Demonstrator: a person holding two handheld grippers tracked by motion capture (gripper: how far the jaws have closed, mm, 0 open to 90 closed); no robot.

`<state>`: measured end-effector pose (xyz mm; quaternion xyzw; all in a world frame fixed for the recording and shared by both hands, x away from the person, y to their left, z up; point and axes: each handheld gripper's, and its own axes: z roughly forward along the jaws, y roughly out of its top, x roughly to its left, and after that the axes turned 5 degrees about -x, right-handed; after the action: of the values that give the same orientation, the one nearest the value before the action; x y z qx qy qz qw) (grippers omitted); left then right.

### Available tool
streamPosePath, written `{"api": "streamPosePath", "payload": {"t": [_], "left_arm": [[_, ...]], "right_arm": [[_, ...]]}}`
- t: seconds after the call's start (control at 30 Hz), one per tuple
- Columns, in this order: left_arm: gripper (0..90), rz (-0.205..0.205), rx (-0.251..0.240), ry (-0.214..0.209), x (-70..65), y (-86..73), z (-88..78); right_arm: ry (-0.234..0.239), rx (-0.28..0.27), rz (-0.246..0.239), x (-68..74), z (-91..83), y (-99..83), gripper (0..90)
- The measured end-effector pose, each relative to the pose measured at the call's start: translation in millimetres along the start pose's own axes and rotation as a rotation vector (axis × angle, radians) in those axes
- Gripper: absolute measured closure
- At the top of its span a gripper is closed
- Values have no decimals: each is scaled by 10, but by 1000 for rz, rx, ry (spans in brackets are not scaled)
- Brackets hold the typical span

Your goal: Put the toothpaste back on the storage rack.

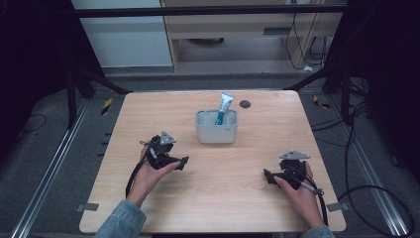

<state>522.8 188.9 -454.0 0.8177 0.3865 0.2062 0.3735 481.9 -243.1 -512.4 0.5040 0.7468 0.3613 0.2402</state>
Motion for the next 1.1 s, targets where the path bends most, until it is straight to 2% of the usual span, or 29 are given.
{"api": "streamPosePath", "payload": {"t": [0.37,0.5,0.63,0.8,0.93,1.1], "left_arm": [[46,-37,21,14,123,-257,-78],[47,-40,28,31,208,-363,-114],[46,-64,29,50,297,-458,-163],[43,-65,34,53,324,-544,-192],[41,-90,26,64,366,-595,-192],[42,-93,14,70,394,-636,-181]], "right_arm": [[0,0,0,0,0,0,16],[0,0,0,0,0,0,16],[0,0,1,1,0,0,16],[0,0,0,0,0,0,16],[0,0,0,1,0,0,16],[0,0,1,1,0,0,16]]}}
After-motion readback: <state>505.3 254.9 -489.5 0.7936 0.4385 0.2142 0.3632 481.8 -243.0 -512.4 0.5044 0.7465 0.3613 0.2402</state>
